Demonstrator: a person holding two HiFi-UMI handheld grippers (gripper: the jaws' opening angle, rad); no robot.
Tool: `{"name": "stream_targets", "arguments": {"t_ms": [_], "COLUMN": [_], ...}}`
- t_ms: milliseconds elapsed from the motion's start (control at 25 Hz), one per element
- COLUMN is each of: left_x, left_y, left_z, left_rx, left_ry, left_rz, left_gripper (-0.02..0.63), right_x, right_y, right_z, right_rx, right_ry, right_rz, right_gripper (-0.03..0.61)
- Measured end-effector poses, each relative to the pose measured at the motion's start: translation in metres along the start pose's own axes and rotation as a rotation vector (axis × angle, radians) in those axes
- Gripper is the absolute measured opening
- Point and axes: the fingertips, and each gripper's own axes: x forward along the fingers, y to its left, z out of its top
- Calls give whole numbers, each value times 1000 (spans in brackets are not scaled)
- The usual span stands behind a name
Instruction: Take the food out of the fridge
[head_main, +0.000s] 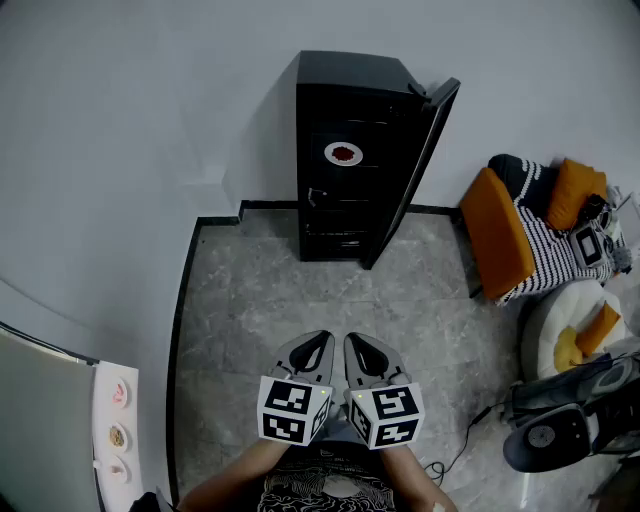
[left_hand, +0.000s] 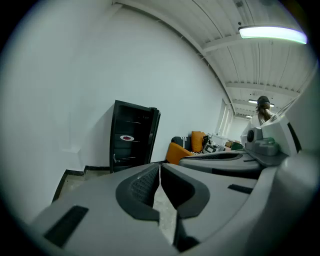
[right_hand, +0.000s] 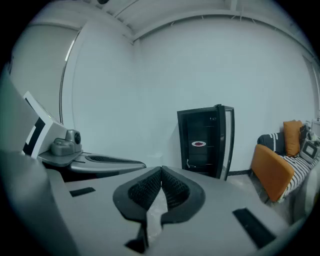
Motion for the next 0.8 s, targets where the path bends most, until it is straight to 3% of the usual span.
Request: {"name": "stream_targets", "arguments": {"t_ms": [800], "left_x": [32], "left_y": [9], "left_z": [16], "left_rx": [-2], "left_ry": [11], "left_rz": [-20], "left_gripper": [21], "right_x": [27], "right_y": [-21], "right_z": [17], "right_rx": [-14], "right_ry": [-7], "right_rz": [-18], "right_gripper": [22]}}
